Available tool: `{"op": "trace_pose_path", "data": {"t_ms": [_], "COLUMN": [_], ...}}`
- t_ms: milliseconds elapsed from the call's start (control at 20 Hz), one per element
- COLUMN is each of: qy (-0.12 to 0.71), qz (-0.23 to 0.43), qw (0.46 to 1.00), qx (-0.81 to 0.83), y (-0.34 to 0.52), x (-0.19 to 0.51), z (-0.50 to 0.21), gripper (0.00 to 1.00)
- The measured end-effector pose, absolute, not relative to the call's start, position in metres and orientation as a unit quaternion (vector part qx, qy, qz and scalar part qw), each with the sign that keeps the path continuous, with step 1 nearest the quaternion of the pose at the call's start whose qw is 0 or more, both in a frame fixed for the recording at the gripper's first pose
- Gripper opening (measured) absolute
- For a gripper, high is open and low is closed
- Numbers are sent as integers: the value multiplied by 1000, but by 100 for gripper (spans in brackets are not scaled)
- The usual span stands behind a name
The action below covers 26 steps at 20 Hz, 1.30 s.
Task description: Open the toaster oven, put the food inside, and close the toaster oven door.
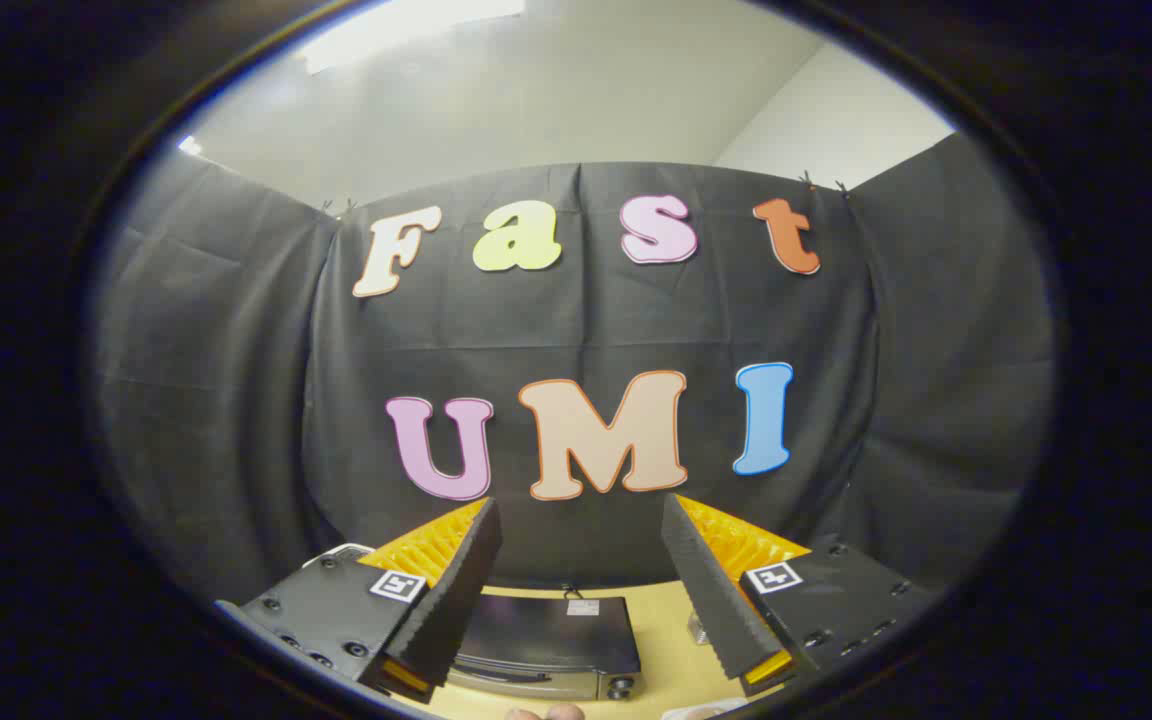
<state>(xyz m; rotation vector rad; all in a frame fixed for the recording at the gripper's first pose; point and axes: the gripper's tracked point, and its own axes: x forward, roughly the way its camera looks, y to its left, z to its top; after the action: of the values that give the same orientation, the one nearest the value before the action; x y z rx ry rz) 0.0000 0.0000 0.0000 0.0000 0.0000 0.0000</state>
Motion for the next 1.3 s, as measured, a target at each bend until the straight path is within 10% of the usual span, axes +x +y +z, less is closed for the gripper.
{"op": "trace_pose_path", "data": {"t_ms": [1300], "qy": [121], "qz": [9], "qw": [993], "qx": [-4], "y": [80], "x": [51], "z": [-160], "gripper": [100]}}
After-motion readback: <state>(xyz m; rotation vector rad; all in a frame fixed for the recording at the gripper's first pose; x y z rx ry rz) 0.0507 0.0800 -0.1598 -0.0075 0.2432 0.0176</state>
